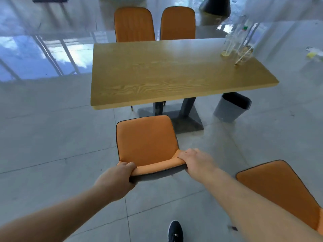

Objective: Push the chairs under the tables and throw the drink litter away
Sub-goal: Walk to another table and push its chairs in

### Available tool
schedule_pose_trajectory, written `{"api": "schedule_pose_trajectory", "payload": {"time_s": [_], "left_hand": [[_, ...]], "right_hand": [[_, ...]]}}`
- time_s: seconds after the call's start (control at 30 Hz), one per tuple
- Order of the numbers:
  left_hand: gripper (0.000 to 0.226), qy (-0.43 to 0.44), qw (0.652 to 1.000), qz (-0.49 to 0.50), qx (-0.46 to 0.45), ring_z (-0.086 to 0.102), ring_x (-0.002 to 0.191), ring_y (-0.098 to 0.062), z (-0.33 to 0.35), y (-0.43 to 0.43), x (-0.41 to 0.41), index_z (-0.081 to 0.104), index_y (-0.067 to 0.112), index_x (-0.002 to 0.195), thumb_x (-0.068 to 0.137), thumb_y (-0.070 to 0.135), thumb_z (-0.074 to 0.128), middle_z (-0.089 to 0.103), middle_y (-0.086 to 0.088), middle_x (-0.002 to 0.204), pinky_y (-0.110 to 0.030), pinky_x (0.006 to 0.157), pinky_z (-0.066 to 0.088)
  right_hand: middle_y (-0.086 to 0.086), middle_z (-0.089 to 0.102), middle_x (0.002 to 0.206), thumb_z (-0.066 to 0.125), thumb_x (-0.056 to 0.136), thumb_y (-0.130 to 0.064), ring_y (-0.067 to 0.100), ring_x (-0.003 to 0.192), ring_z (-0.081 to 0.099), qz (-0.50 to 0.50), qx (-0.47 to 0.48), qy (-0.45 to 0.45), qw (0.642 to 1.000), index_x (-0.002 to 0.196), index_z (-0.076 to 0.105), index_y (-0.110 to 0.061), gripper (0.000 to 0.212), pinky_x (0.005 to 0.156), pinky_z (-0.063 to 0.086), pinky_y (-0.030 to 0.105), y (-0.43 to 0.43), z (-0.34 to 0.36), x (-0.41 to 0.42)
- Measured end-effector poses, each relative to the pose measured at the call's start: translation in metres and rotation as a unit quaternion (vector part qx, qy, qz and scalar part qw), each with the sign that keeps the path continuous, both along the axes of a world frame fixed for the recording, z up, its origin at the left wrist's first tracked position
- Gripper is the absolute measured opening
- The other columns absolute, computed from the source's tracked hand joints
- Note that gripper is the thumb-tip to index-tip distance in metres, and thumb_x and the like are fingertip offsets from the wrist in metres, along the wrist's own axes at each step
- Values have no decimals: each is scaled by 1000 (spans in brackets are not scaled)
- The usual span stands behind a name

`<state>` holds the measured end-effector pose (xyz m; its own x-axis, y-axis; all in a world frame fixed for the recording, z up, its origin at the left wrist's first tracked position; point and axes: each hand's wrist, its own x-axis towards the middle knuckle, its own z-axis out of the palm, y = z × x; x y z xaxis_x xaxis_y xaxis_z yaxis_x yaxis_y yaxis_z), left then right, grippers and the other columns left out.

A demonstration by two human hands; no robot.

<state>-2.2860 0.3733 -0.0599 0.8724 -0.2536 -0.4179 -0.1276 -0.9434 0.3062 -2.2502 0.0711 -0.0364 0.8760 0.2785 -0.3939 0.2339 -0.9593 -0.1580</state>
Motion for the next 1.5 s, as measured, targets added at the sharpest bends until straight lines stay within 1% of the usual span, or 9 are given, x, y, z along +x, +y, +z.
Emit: {"api": "schedule_pose_trajectory", "payload": {"time_s": [0.2, 0.33, 0.4, 0.5, 0.63, 0.8, 0.97, 1.27, 1.5], "left_hand": [[25, 21, 997, 67, 9, 56, 80, -5, 11, -27, 32, 51, 41, 108, 89, 47, 66, 53, 17, 96, -25, 70, 51], [49, 50, 994, 87, 53, 49, 90, -5, 18, -39, 14, 47, 40, 123, 83, 59, 68, 43, 23, 98, -21, 70, 40], [64, 33, 992, 99, 71, 49, 103, -10, 25, -50, 3, 43, 38, 132, 79, 68, 65, 49, 18, 113, -27, 83, 45], [76, -14, 992, 100, 69, 48, 117, -14, 45, -78, -16, 39, 38, 141, 77, 74, 59, 50, 14, 129, -31, 95, 45], [86, -74, 995, 51, 53, 37, 137, -19, 75, -130, -44, 33, 34, 149, 78, 77, 55, 43, 9, 150, -38, 114, 34], [92, -133, 991, 32, 16, 33, 142, -21, 104, -205, -95, 33, 32, 151, 76, 79, 54, 40, 5, 156, -43, 118, 30], [93, -121, 992, 28, -25, 32, 144, -22, 111, -282, -163, 31, 36, 152, 74, 82, 53, 37, 5, 159, -44, 117, 30], [88, -95, 994, -1, -45, 33, 144, -21, 117, -431, -236, 30, 35, 154, 82, 71, 65, 34, 6, 160, -42, 116, 35], [88, -78, 997, 8, -26, 33, 145, -21, 91, -585, -267, 28, 37, 154, 82, 72, 65, 34, 6, 161, -42, 113, 38]], "right_hand": [[-2, 55, 103, 53, 97, -18, 23, 95, 53, 91, -9, 2, 996, 110, 55, -31, 19, 75, 54, 42, -22, 10, 56], [-1, 55, 110, 58, 96, -27, 24, 102, 54, 125, -9, 15, 992, 114, 52, -27, 19, 77, 54, 44, -31, 4, 48], [-1, 54, 117, 64, 93, -41, 25, 108, 53, 102, 13, 14, 995, 125, 49, -28, 38, 82, 54, 45, -37, 4, 40], [0, 49, 137, 63, 88, -61, 27, 126, 44, 93, 27, -15, 995, 148, 36, -28, 73, 105, 44, 49, -56, 11, 25], [6, 35, 159, 57, 89, -66, 35, 150, 21, 95, 14, -48, 994, 157, 26, -26, 85, 123, 18, 54, -98, 42, -11], [5, 33, 162, 56, 91, -68, 32, 152, 21, 81, 3, -90, 993, 159, 23, -26, 86, 123, 21, 50, -168, 94, -82], [7, 33, 163, 58, 92, -65, 31, 151, 25, 77, -2, -89, 993, 160, 24, -24, 86, 122, 24, 53, -232, 116, -160], [5, 47, 153, 56, 91, -66, 28, 140, 42, 79, 1, -96, 992, 153, 33, -26, 77, 111, 38, 46, -365, 97, -246], [4, 40, 160, 53, 92, -68, 27, 146, 34, 60, -4, -71, 996, 157, 27, -29, 80, 114, 35, 48, -518, 60, -283]]}}
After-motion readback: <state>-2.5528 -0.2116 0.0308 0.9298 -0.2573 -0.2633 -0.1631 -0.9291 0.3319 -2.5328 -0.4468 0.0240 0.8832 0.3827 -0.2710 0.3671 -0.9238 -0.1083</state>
